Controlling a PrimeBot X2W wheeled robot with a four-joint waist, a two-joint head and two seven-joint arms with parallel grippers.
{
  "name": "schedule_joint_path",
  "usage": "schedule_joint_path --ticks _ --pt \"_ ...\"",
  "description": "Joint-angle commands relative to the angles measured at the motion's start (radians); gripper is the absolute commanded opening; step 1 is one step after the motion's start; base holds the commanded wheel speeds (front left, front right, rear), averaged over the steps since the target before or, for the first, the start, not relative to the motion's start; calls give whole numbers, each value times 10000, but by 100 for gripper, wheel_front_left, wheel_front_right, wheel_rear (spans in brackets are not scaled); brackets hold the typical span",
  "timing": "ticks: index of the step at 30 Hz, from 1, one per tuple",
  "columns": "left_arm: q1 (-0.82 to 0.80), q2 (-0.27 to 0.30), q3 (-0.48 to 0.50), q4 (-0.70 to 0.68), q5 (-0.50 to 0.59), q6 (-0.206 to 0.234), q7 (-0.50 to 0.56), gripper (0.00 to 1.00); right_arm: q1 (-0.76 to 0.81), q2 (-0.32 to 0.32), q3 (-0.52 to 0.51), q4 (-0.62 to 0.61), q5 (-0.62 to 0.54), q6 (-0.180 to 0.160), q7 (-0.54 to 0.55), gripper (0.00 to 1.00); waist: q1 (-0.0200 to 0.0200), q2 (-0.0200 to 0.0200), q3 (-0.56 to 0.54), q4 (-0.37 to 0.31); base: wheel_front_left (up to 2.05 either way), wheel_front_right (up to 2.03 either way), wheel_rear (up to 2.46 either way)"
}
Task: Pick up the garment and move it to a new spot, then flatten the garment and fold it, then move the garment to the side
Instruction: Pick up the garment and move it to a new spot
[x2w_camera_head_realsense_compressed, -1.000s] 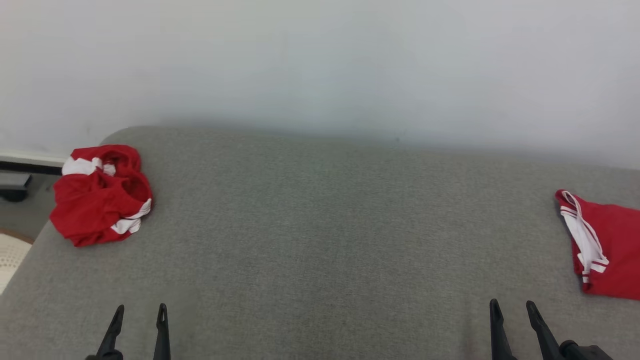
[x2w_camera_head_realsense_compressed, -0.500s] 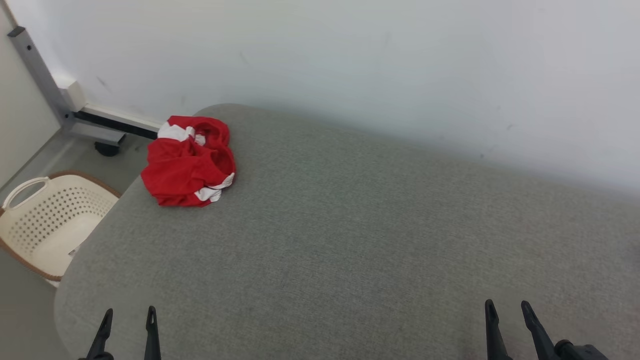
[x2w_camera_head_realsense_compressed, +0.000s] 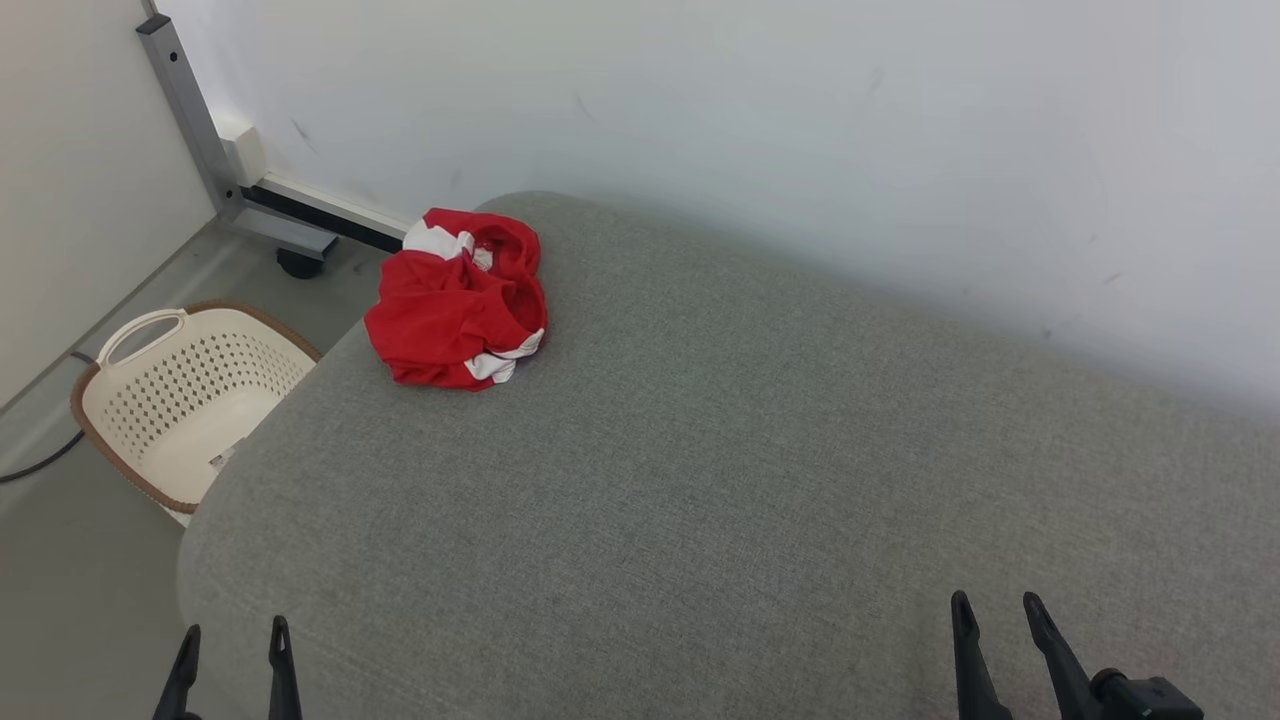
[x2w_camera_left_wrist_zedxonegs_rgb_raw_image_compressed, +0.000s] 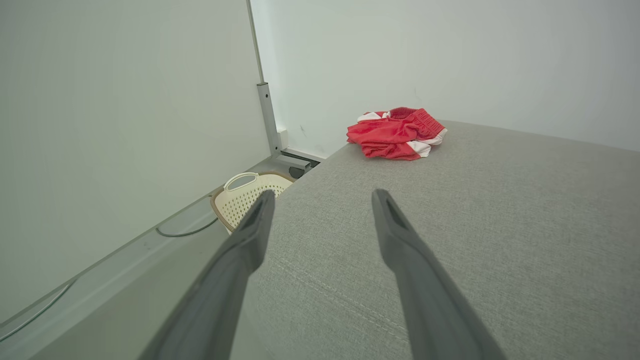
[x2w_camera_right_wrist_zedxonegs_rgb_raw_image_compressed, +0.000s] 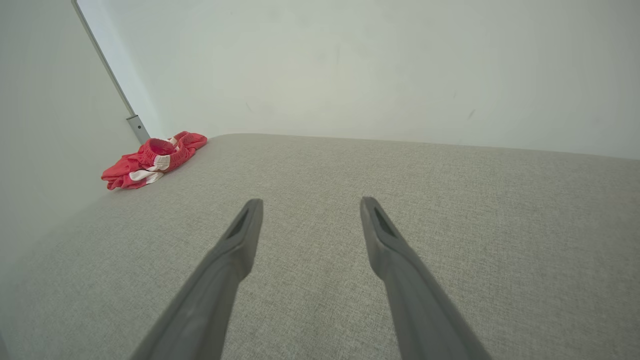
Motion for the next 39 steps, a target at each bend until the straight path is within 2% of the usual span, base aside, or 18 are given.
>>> schedule_joint_path --ticks 1,13,17,23,29,39 --pt "149 -19 93 -49 -60 25 -20 100 -166 1 9 3 -109 -23 -9 100 0 0 19 11 0 0 0" --pt "-271 -10 117 127 -117 -40 -20 100 68 0 10 -10 37 -23 -9 100 0 0 -86 -85 0 0 0" --pt "-852 198 211 311 -332 -174 -20 100 -43 -2 113 -109 -15 -23 -7 100 0 0 41 -525 0 0 0" --pt "-2532 793 445 888 -713 -294 -18 100 -493 -3 374 -205 -226 -23 -9 100 0 0 678 -1580 0 0 0" --pt "-4683 1763 464 1923 -1126 -384 89 100 -1296 -5 726 -502 -487 -23 -9 100 0 0 1716 -2771 0 0 0" --pt "-7715 3235 213 3600 -2104 -441 1209 100 -2393 -3 1127 -1093 -756 -24 -7 100 0 0 3394 -4176 0 0 0"
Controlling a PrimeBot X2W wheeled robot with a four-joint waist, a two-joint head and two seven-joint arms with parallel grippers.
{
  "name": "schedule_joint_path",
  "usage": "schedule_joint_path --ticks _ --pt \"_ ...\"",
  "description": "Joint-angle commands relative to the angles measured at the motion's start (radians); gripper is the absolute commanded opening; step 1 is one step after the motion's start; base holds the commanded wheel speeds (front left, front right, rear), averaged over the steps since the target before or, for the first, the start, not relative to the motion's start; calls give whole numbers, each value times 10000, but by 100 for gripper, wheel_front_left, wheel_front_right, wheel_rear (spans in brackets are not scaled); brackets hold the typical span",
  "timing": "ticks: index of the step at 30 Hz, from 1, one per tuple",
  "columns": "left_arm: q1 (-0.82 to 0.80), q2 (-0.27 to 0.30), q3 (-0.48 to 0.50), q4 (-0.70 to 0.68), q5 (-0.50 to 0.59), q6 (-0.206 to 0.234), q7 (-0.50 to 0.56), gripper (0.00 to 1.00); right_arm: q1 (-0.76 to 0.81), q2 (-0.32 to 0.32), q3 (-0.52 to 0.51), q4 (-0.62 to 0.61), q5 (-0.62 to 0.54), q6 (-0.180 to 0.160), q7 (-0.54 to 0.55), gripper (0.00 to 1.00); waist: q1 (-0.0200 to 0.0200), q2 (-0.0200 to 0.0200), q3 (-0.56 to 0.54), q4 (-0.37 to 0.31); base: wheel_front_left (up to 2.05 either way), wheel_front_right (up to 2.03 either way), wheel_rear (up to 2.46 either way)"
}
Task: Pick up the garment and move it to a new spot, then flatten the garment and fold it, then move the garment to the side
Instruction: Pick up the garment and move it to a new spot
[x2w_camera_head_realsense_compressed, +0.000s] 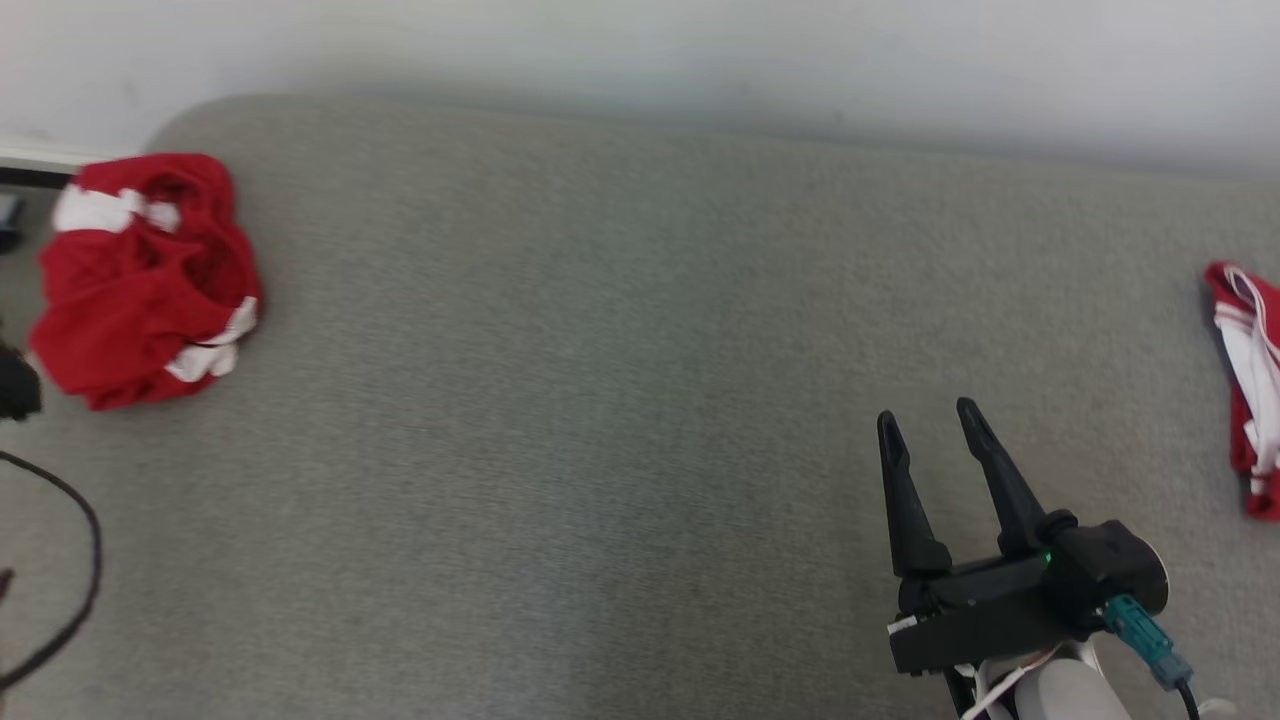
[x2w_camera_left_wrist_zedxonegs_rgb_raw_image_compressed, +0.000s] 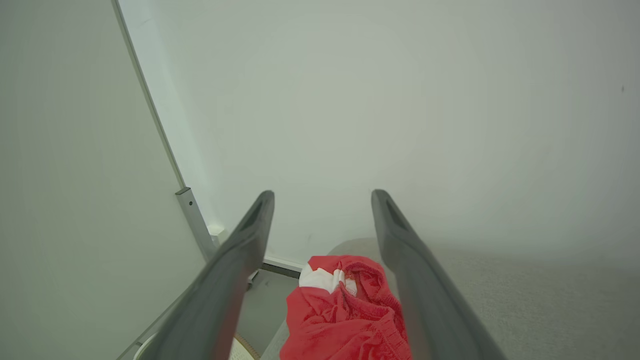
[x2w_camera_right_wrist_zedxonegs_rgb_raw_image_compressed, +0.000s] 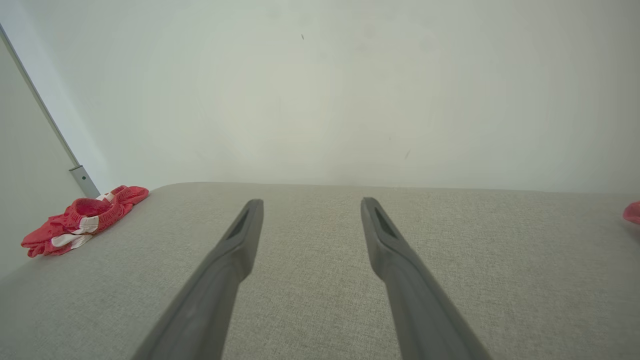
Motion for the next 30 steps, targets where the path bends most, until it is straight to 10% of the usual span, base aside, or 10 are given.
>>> schedule_joint_path --ticks 1,16,30 --pt "-398 199 -131 290 -197 1 181 100 -199 -9 42 -62 -95 -24 -7 100 -2 -2 1333 -1259 0 0 0" --pt "-2452 1527 -1424 3485 -1265 59 2295 100 -790 -6 223 -383 -238 -24 -6 100 -2 -2 2470 -1899 0 0 0" --pt "-2528 1207 -1725 5897 -2083 0 4295 100 -783 -6 348 -297 -307 -24 -5 100 -2 -2 2566 -2144 0 0 0"
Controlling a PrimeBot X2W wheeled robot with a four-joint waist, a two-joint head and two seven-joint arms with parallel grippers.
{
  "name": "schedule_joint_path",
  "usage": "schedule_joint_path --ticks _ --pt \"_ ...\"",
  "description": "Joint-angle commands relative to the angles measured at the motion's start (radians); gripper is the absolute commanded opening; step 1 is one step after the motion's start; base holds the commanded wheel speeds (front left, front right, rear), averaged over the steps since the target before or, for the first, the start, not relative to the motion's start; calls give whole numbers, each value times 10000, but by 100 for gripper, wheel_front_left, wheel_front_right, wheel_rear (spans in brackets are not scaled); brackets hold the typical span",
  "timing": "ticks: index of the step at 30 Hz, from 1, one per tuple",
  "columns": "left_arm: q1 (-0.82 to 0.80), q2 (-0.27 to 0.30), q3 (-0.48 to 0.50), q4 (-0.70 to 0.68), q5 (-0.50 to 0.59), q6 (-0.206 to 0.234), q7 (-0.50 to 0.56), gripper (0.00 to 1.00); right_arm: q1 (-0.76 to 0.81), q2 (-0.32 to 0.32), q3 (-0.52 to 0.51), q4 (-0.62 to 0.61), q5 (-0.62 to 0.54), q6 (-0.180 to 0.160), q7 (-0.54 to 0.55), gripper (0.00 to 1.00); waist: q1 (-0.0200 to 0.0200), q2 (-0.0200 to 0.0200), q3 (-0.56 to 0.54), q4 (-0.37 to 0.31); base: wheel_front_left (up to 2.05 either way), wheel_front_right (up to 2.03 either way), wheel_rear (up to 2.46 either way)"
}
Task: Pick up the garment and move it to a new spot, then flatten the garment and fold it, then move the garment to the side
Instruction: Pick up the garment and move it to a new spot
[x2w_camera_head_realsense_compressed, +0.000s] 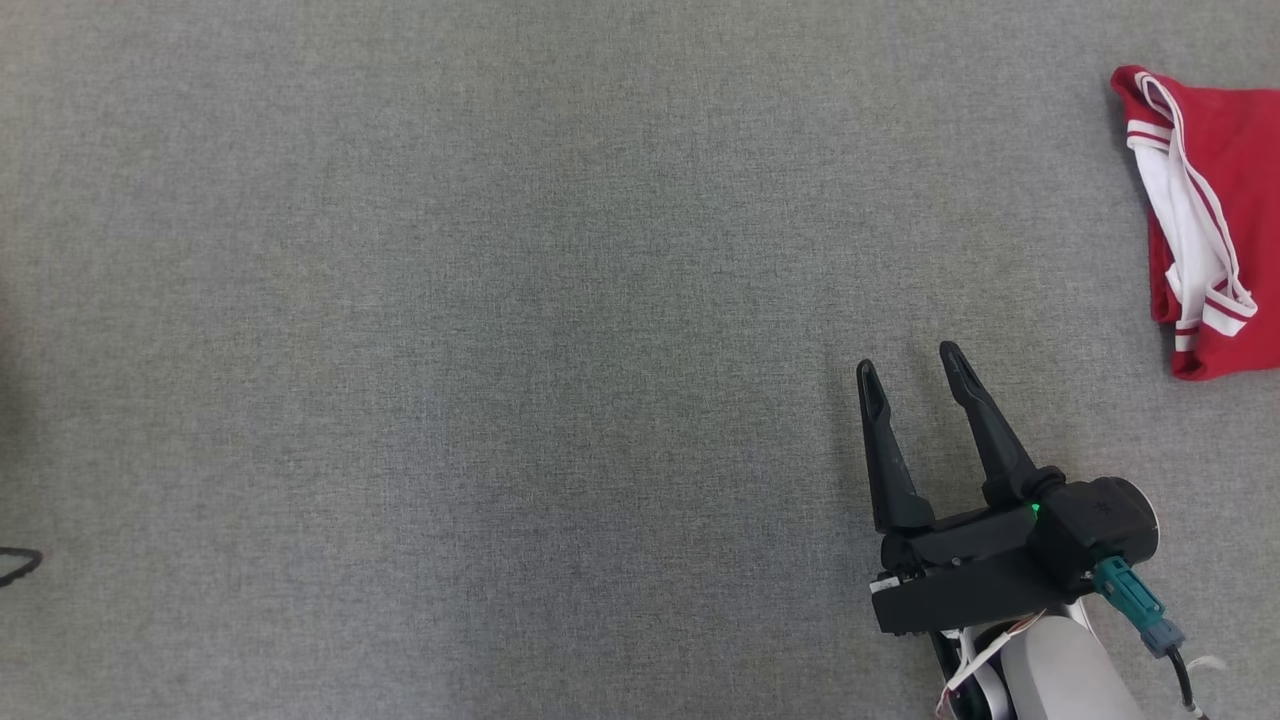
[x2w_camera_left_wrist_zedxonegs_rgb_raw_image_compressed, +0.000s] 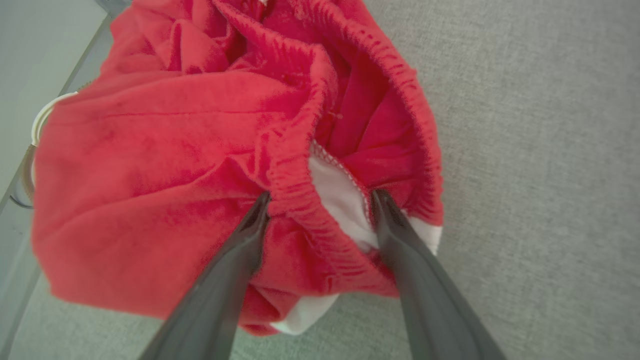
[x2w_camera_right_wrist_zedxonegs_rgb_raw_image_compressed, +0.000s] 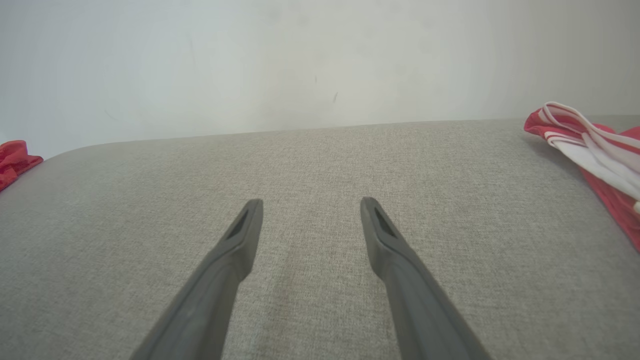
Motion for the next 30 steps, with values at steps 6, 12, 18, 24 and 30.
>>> schedule_joint_path --ticks 6,12,18,24,30 --pt "303 -236 -606 -266 -203 -10 -558 0 102 -4 -86 122 -69 -24 -8 100 0 0 -198 118 0 0 0" --pt "82 -73 -1061 -885 -536 3 -1791 0 244 -5 -174 257 138 -24 -8 100 0 0 -809 399 0 0 0" --pt "-322 -128 -1749 -1656 -606 2 -2839 0 471 -4 -318 415 410 -24 -7 100 0 0 -1572 603 0 0 0" --pt "-764 -293 -2553 -2813 -494 2 -3395 0 684 -7 -566 458 529 -24 -8 100 0 0 -2049 598 0 0 0" --pt "-1027 -420 -3270 -4583 -460 1 -3340 0 912 -5 -801 496 699 -24 -8 100 0 0 -2392 364 0 0 0"
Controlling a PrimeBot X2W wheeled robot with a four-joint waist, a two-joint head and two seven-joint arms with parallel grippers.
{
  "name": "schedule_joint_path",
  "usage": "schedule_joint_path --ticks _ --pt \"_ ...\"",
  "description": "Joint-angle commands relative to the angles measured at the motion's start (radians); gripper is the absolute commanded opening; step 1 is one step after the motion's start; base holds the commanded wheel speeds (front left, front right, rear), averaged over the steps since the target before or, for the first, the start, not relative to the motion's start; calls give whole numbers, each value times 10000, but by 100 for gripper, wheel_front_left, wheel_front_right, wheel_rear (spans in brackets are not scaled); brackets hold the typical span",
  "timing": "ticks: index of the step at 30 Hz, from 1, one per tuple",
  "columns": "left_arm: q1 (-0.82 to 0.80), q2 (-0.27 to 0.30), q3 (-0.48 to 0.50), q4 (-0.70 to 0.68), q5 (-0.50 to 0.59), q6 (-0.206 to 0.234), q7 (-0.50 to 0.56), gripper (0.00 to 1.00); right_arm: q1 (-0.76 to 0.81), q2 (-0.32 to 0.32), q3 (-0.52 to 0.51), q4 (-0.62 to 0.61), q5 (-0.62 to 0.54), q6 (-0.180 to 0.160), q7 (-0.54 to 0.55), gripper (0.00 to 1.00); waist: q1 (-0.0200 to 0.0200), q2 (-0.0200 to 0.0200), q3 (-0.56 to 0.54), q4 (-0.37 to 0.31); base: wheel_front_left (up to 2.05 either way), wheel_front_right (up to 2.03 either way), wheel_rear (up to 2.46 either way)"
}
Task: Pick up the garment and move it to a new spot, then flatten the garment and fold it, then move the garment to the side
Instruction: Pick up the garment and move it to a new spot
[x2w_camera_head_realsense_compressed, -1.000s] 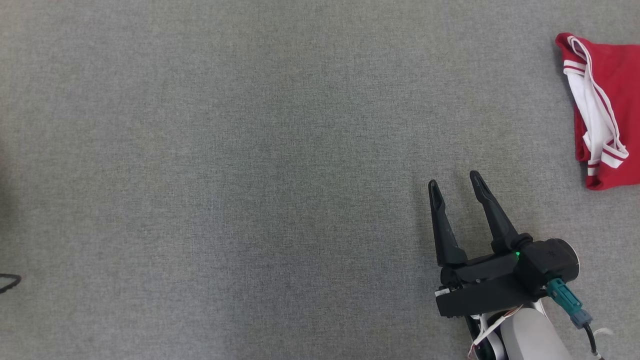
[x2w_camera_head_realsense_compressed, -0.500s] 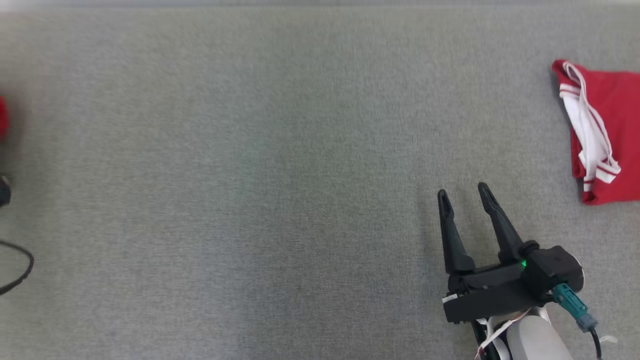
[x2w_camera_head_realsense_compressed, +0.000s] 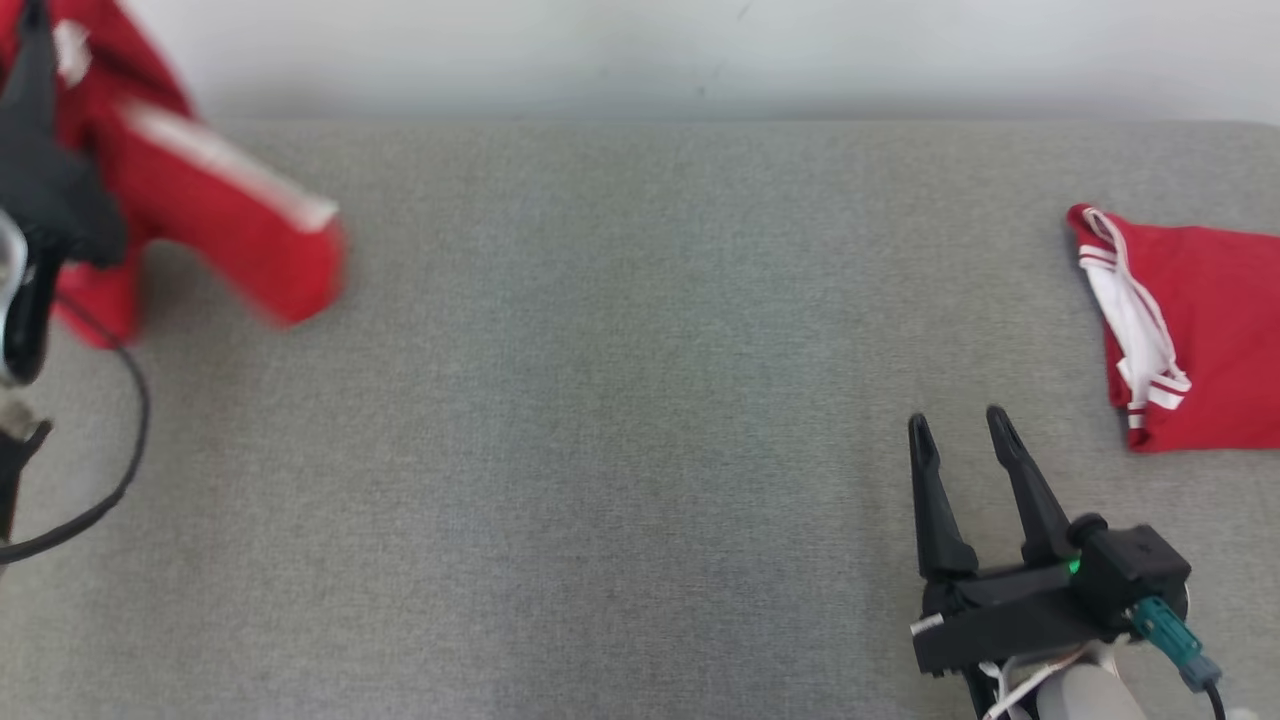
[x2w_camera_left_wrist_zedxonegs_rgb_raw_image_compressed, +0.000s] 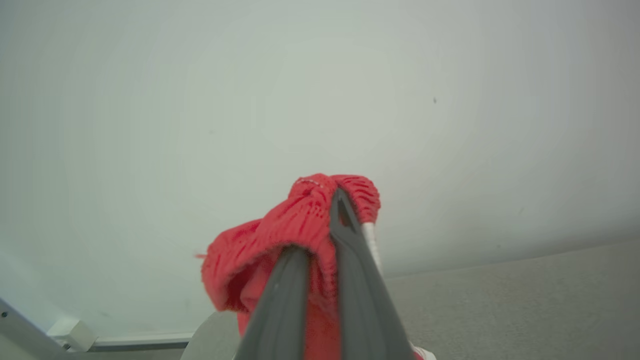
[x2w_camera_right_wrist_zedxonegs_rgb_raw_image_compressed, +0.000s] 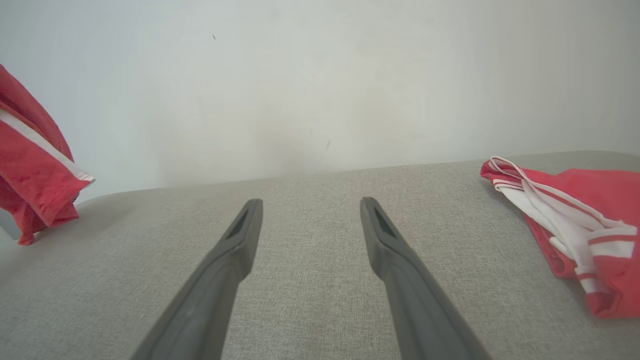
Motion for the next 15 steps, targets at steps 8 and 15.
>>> schedule_joint_path --ticks 8,15 --pt "-12 -570 -483 -2837 -316 69 729 0 430 -4 -268 49 348 -24 -6 100 2 1 -545 -533 0 0 0" --pt "171 -1349 -1034 -4961 -483 338 1500 0 519 -2 -428 73 572 -24 -6 100 2 1 -648 -1097 0 0 0"
